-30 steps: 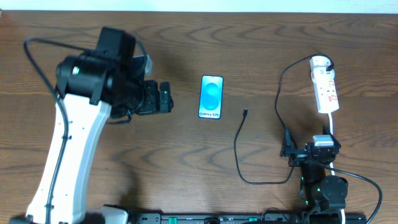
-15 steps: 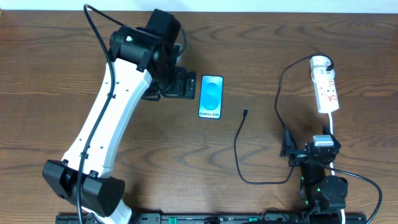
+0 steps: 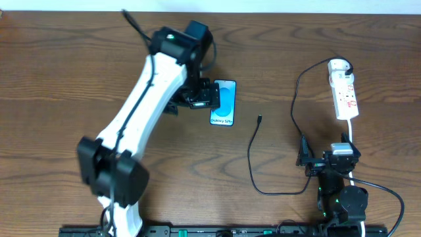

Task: Plug charger to phone and switch on socket
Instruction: 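Move the left gripper forward over the blue phone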

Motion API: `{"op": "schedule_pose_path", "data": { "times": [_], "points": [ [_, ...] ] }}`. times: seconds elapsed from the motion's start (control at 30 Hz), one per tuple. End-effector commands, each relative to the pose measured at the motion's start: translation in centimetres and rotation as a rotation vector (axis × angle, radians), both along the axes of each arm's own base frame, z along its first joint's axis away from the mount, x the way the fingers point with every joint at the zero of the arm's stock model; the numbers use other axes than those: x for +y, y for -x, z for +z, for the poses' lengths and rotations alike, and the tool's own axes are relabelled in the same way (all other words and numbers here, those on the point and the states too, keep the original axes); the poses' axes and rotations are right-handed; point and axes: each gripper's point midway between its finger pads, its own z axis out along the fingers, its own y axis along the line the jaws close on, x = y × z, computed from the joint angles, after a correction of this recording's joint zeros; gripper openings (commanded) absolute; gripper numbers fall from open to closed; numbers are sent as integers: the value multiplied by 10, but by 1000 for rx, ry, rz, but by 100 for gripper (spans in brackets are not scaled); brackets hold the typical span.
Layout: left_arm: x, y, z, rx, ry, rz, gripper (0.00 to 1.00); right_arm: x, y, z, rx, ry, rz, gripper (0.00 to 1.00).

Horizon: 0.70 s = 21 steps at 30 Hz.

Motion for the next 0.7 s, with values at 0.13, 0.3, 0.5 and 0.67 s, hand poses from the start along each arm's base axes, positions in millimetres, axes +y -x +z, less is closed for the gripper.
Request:
{"op": "schedule_pose_path", "data": {
  "times": [0.13, 0.3, 0.5, 0.67],
  "points": [
    [-11, -19, 21, -34, 12, 13, 98, -1, 0, -1, 2, 9, -4, 99],
    [-22, -44, 35, -112, 39, 14, 98, -1, 0, -1, 2, 9, -4, 99],
    [-39, -81, 8, -169, 60, 36, 98, -1, 0, -1, 2, 9, -4, 99],
    [-45, -92, -24, -134, 43, 52, 98, -1, 0, -1, 2, 9, -4, 99]
  ]
}}
